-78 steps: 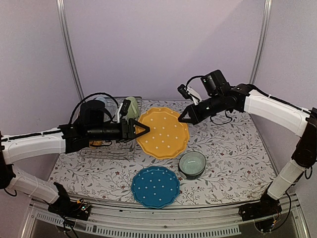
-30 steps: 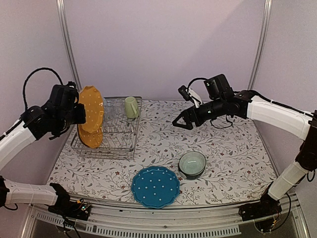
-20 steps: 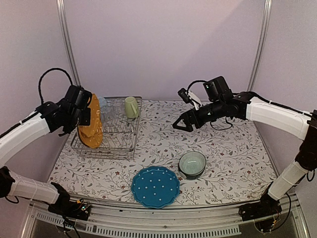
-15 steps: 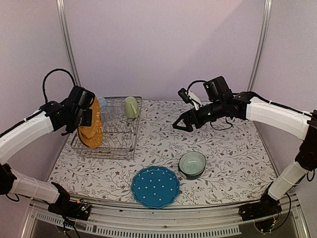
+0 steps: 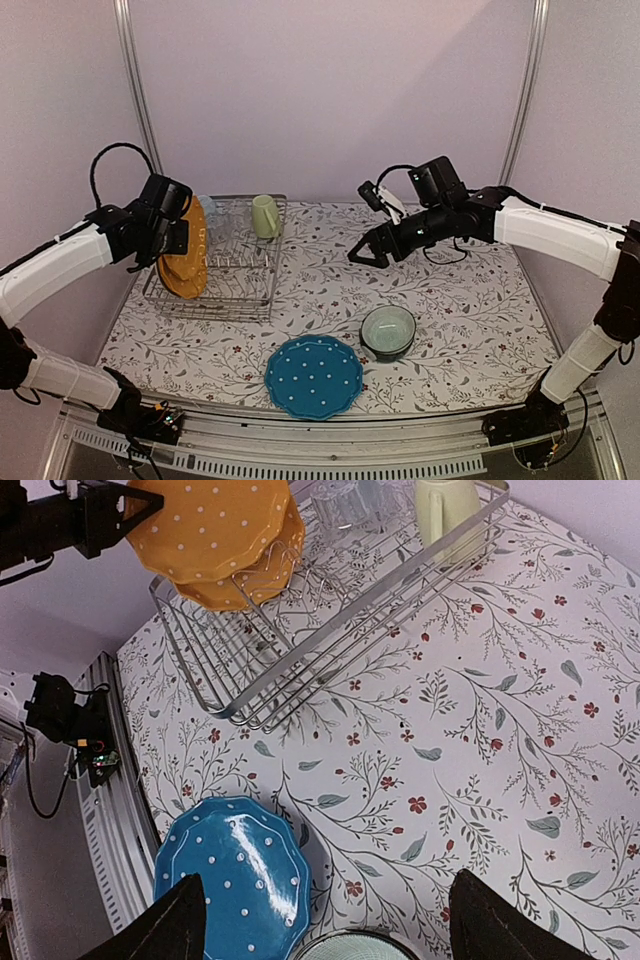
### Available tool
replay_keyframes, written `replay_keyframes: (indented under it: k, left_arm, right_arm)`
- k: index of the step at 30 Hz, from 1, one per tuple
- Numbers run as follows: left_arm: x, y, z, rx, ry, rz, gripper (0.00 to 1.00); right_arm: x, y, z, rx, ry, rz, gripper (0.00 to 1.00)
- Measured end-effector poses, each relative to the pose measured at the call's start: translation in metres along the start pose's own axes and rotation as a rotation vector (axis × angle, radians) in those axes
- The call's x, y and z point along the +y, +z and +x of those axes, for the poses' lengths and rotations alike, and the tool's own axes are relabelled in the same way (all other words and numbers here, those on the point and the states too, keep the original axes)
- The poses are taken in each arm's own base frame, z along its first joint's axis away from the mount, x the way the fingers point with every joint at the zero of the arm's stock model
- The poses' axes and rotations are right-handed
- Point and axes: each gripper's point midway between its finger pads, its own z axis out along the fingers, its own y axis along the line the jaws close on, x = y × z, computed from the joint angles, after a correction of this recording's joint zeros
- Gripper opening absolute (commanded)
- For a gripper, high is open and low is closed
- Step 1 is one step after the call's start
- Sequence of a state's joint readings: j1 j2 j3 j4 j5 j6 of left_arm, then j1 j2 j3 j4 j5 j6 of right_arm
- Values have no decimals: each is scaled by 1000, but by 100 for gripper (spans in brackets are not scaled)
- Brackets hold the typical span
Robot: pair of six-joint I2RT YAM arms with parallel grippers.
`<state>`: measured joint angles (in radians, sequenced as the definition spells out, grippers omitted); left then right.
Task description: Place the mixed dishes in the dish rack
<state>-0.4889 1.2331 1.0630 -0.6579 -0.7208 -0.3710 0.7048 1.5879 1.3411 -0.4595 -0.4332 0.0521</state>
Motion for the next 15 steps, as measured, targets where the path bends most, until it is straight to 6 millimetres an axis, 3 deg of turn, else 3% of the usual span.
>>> replay_keyframes:
  k: [15]
  left_arm:
    - [-11, 14, 10, 15, -40, 6, 0]
  right_arm:
    - [-1, 2, 1, 5, 2, 1, 83]
